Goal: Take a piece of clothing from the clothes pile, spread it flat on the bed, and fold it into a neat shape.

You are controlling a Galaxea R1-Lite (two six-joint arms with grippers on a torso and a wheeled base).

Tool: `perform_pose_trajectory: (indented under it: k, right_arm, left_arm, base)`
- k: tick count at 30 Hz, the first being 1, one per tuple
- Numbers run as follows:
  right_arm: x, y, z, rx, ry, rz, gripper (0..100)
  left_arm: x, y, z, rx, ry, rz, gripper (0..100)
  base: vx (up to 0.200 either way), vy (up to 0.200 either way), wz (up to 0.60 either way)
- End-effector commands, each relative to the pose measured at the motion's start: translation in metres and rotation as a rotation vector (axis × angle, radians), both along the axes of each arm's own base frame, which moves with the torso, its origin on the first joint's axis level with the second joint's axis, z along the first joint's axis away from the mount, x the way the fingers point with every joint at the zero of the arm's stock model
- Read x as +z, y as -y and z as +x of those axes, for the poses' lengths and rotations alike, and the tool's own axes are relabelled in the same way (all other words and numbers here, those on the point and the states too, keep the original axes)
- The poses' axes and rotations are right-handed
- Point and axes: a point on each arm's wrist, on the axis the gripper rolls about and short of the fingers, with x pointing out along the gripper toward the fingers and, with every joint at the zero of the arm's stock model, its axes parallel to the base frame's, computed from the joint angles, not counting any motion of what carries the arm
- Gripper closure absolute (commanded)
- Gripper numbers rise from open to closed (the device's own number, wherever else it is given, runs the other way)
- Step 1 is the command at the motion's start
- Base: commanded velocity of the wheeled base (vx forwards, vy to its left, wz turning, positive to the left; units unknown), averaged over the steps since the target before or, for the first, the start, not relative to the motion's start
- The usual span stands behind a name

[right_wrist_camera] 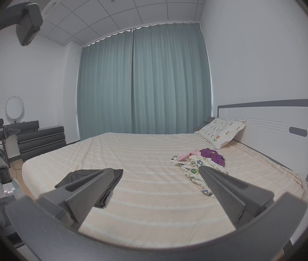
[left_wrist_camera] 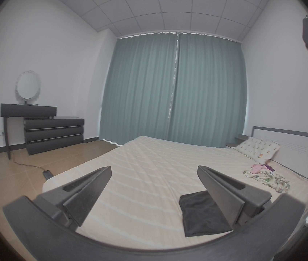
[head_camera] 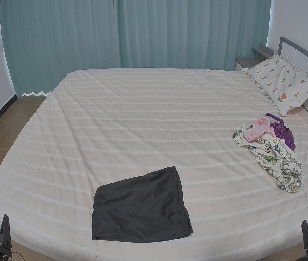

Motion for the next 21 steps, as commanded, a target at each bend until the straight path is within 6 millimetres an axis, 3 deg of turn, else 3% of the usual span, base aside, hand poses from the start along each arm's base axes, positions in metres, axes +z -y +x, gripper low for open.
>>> perform_pose_trajectory:
  k: [1, 12, 18, 20, 21]
  right_arm:
    - [-0.0022, -0.0003, -0.0007, 0.008, 0.01, -0.011, 0]
    - [-0.0036, 0.0008, -0.0006, -0.032, -0.004, -0.011, 0]
    - [-0.0027, 0.0047, -0.0008, -0.21, 0.0, -0.042, 0]
    - [-0.0028, 0.0036, -0.0004, -0.159, 0.01, -0.081, 0]
    - [-0.001, 0.001, 0.0, -0.049, 0.048, -0.117, 0]
  left_arm:
    - [-0.0056, 0.0015, 0.0006, -0.063, -0.012, 0.026, 0]
    - [-0.013, 0.0049, 0.0006, -0.21, -0.095, 0.151, 0]
    - [-0.0123, 0.0047, 0.0007, -0.2, -0.087, 0.15, 0]
    - [-0.0123, 0.0047, 0.0007, -0.202, -0.087, 0.155, 0]
    - [-0.0123, 0.0047, 0.0007, -0.202, -0.087, 0.155, 0]
  base:
    - [0.0, 0.0, 0.0]
    - [0.0, 0.0, 0.0]
    - [0.0, 0.0, 0.0]
    - [0.0, 0.0, 0.0]
    - [0.0, 0.0, 0.0]
